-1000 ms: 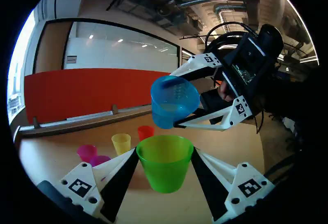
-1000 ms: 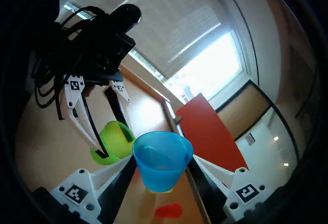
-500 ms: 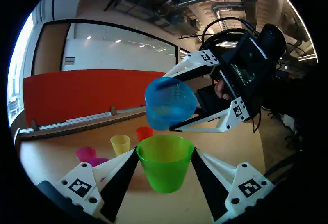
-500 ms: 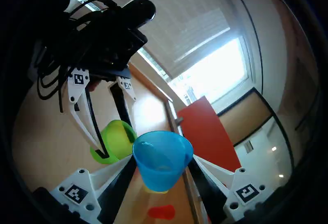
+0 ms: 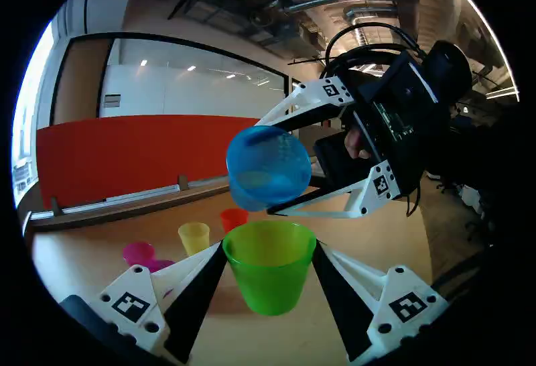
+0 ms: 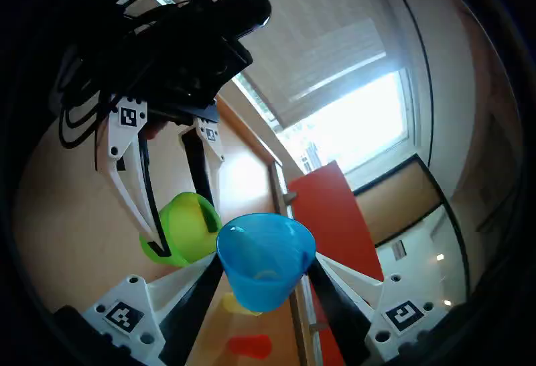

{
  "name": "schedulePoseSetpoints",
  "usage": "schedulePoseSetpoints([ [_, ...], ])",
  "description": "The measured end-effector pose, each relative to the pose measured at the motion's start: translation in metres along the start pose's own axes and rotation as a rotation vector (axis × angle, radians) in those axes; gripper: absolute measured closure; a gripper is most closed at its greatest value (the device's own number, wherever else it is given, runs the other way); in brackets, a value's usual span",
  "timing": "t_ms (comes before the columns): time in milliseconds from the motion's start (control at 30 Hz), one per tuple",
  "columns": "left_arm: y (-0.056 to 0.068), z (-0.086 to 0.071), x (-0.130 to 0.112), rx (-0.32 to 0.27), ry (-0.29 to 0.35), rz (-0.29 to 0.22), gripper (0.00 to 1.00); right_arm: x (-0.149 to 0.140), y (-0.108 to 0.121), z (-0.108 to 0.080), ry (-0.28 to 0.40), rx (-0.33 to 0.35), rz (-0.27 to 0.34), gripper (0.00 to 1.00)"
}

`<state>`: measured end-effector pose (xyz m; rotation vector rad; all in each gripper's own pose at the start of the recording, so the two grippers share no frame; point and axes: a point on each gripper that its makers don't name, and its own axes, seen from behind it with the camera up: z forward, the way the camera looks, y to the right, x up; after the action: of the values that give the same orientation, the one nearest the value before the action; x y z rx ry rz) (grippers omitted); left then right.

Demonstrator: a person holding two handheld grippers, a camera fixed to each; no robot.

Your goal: Pour water

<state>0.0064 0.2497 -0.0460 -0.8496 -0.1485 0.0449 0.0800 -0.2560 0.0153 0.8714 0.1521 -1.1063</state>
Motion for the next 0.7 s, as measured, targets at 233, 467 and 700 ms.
schedulePoseSetpoints([
  [233, 0.0002, 0.0008, 0.0005, 0.000, 0.002, 0.000, 0.12, -0.0001, 0.0021, 0.0018, -0.008, -0.004, -0.037, 0.11],
  [467, 0.0014, 0.0014, -0.0003, -0.002, 0.001, 0.003, 0.12, 0.0005, 0.0035, 0.0032, -0.012, -0.007, -0.077, 0.11],
  [700, 0.0021, 0.0019, -0.0002, -0.004, 0.001, 0.002, 0.12, 0.0007, 0.0066, 0.0041, -0.015, -0.012, -0.103, 0.11],
])
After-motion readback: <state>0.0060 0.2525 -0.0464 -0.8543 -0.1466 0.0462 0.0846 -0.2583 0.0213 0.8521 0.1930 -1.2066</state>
